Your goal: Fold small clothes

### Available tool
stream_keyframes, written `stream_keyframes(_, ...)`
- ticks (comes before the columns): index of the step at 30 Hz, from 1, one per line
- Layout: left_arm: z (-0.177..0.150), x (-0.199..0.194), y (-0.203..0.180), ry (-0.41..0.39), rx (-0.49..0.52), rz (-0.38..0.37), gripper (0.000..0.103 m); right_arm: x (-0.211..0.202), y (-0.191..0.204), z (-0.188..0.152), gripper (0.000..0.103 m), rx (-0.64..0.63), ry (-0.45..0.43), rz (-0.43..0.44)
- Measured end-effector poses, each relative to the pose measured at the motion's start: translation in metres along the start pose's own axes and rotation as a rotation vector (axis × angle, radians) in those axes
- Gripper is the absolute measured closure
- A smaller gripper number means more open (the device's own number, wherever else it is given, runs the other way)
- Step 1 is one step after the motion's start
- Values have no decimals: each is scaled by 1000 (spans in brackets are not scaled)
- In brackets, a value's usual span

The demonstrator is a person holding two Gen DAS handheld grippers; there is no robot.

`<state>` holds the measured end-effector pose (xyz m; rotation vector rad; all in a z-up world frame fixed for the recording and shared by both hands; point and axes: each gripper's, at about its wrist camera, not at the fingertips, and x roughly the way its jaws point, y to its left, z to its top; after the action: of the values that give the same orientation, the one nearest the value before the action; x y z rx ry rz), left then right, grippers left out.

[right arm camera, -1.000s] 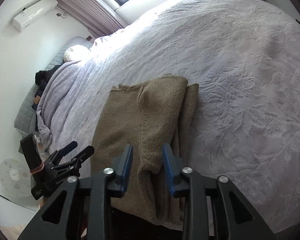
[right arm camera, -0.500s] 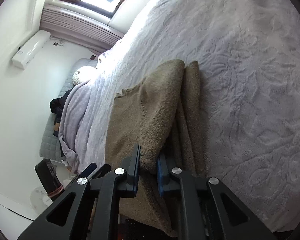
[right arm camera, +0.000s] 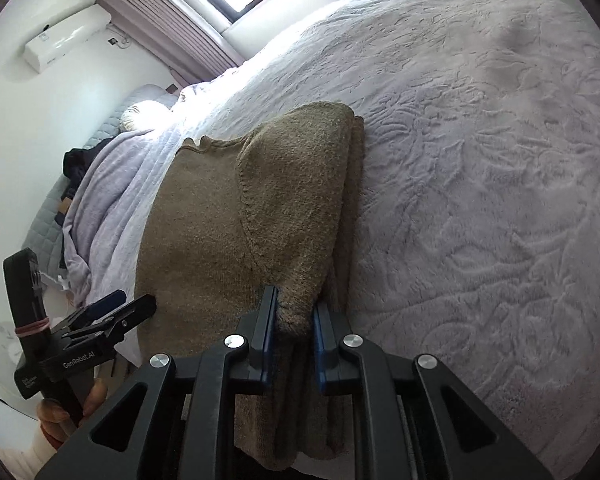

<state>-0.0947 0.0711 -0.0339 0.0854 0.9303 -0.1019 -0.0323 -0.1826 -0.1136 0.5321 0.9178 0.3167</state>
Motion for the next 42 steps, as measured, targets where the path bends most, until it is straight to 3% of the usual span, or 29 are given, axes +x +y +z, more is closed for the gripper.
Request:
stream_keyframes(7,-2,-1,-1,7,-8,12,0,-9,-5,-8,85,18,3,9)
stream_keyframes(11,-5,-2,0,12,-20,9,0,-19,-7,-10,64,49,-11,-37)
stream_keyframes(13,-6,-3,1,4,-27,18,0,-28,-1,-12,64,45,-35,-53)
stream_keyframes(17,-11,-4,1,-13,-41,37,0,-47,34,-22,64,-112,-80,-36)
stream_keyframes(21,-12,-4,2,-15,-58,38,0,-33,56,-35,64,-226,-52,-57)
stream_keyframes(24,-14,-5,2,-3,-72,29,0,3,37,-45,67,-175,55,-111)
stream_keyframes(26,-16,-5,4,13,-75,9,0,4,24,-50,67,-117,25,-59)
stream_keyframes(30,-24,-6,11,24,-96,-37,0,-8,22,-49,69,-114,34,-60)
stream_keyframes(32,-25,-8,16,34,-115,-47,0,-20,18,-48,66,-93,34,-73)
stream_keyframes(34,-24,-12,17,38,-112,-36,0,-31,11,-47,56,-48,35,-71)
stream_keyframes(35,-22,-15,17,37,-103,-23,0,-38,6,-43,39,-19,40,-99)
stream_keyframes(36,-21,-19,17,32,-94,-10,0,-42,5,-40,30,1,41,-123)
stream_keyframes(42,-4,-38,5,20,-44,19,0,-64,11,-16,21,27,-5,-167)
